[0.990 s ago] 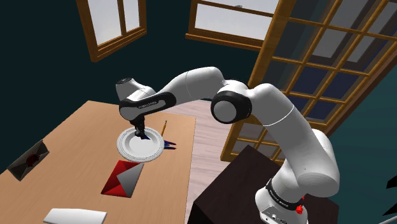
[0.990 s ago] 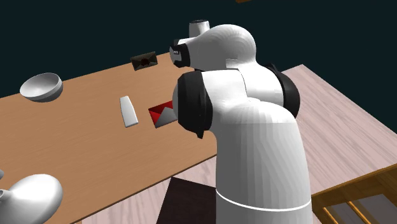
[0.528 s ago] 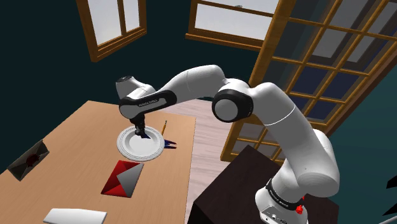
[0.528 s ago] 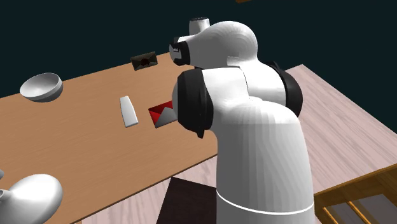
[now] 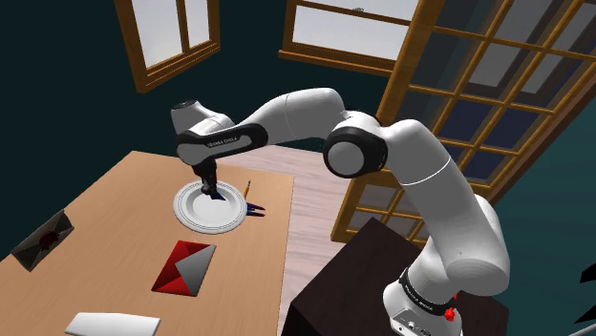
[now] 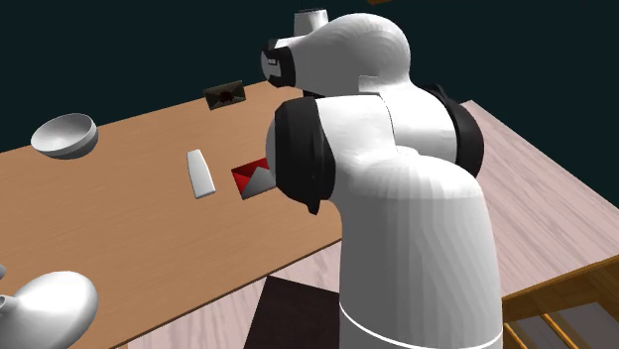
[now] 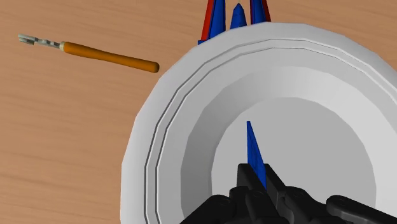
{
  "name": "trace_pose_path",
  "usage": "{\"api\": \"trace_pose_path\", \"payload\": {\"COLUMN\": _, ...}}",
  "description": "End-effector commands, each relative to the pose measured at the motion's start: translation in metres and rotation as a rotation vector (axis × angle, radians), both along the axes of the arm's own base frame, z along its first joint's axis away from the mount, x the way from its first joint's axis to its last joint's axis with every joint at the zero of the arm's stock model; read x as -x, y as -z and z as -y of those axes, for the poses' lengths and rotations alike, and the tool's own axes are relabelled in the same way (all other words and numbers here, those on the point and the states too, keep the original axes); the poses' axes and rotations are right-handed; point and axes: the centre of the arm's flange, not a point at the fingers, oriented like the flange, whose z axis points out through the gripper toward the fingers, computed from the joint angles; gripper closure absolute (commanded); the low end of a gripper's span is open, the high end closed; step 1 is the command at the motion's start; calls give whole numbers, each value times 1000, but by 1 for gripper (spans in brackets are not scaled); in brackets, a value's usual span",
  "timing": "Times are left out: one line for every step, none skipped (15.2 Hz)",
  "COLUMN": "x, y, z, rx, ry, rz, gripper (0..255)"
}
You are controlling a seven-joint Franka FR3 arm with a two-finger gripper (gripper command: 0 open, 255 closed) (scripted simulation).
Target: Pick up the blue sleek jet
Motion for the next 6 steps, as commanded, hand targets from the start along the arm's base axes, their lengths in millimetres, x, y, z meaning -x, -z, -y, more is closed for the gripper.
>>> {"api": "trace_pose_path", "payload": {"x": 0, "y": -12, "z": -1, "rx": 0, "ry": 0, "rz": 0, "gripper": 255}}
{"api": "trace_pose_path", "payload": {"x": 1, "y": -17, "z": -1, "rx": 0, "ry": 0, "rz": 0, "gripper": 255}}
{"api": "trace_pose_path", "payload": {"x": 1, "y": -22, "z": -1, "rx": 0, "ry": 0, "rz": 0, "gripper": 255}}
{"api": "trace_pose_path", "payload": {"x": 0, "y": -28, "z": -1, "rx": 0, "ry": 0, "rz": 0, "gripper": 255}}
{"api": "trace_pose_path", "payload": {"x": 1, "y": -28, "z": -1, "rx": 0, "ry": 0, "rz": 0, "gripper": 255}}
{"api": "trace_pose_path", "payload": {"x": 1, "y": -28, "z": -1, "rx": 0, "ry": 0, "rz": 0, "gripper": 255}}
